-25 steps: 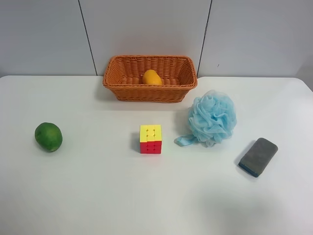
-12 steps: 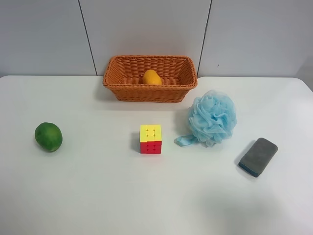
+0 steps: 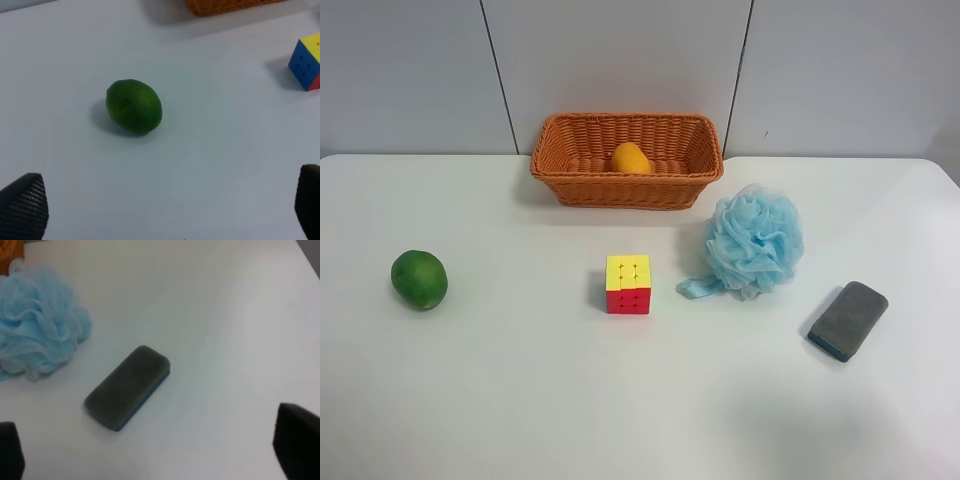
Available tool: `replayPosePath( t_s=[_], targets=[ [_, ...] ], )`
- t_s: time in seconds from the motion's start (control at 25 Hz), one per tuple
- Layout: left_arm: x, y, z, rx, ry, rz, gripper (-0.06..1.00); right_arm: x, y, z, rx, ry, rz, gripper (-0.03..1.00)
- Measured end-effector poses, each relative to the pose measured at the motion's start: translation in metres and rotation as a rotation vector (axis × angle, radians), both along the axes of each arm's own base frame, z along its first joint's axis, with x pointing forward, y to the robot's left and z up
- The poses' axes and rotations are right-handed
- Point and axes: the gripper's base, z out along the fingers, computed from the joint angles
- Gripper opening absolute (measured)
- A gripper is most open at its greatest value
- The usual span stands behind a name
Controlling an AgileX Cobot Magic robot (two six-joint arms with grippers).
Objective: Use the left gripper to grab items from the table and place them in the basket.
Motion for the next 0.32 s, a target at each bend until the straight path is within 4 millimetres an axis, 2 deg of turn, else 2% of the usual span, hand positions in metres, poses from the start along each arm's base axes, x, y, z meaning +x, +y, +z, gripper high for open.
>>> replayPosePath(
  t_s=[0.32],
  targets=[
    [0.0000,0.0000,0.0000,0.000,0.000,0.000,0.99,0.0000,0.0000,0.0000,0.000,0.000,0.000,0.99]
  ],
)
